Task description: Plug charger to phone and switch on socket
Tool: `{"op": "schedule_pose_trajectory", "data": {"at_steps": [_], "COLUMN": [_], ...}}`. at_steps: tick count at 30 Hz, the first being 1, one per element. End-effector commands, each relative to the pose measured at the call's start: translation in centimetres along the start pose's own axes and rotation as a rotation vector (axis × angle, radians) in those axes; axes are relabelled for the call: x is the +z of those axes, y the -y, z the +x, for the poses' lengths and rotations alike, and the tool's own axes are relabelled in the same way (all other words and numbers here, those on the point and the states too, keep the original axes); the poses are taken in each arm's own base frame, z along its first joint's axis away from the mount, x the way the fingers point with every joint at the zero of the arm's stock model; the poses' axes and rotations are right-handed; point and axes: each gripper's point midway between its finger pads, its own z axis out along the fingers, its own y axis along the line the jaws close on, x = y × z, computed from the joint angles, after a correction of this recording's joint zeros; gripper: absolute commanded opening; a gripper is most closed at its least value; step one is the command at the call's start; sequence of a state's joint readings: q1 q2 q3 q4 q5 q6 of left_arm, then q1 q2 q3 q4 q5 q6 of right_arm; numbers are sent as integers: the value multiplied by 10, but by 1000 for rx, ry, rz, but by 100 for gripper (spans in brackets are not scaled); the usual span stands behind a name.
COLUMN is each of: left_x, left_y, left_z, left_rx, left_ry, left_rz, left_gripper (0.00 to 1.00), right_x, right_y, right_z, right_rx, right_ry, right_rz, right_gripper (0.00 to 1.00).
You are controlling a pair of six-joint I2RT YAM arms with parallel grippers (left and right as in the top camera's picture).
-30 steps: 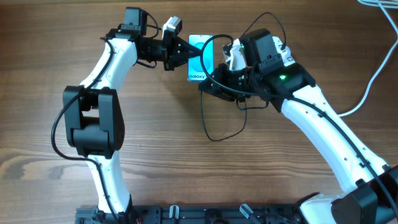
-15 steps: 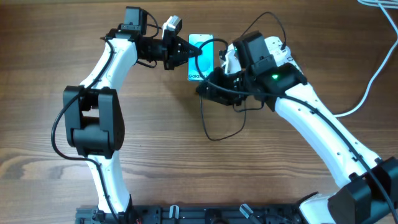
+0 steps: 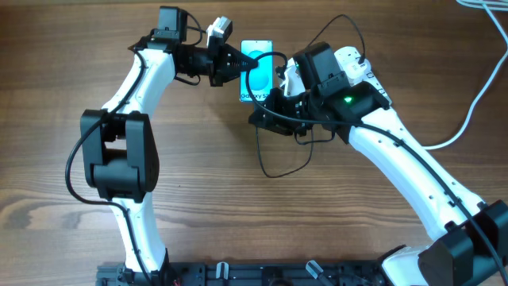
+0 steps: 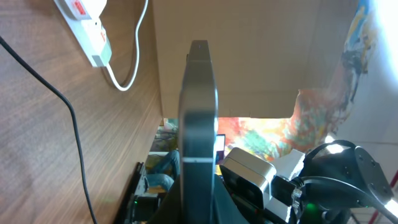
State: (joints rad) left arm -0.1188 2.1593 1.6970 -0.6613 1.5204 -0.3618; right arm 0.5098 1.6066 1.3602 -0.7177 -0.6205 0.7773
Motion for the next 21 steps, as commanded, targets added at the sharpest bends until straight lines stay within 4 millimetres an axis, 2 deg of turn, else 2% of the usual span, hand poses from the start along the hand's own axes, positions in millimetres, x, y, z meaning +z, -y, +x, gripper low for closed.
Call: {"op": "schedule_pose_trajectory", "data": {"at_steps": [1, 8, 21], "left_x": [0, 0, 0], "left_y": [24, 25, 25], "left_z": [6, 6, 6], "left_rx": [55, 55, 54], "left_ry": [-22, -24, -24], "left_rz": [46, 50, 50], "left_gripper": [4, 4, 4], "right_x": [2, 2, 2], "right_y": [-1, 2, 2], "right_z": [-5, -8, -9], "right_rx": [-20, -25, -30], "right_ry": [6, 28, 32], "right_rz": [6, 28, 29], "right_gripper": [18, 18, 11]}}
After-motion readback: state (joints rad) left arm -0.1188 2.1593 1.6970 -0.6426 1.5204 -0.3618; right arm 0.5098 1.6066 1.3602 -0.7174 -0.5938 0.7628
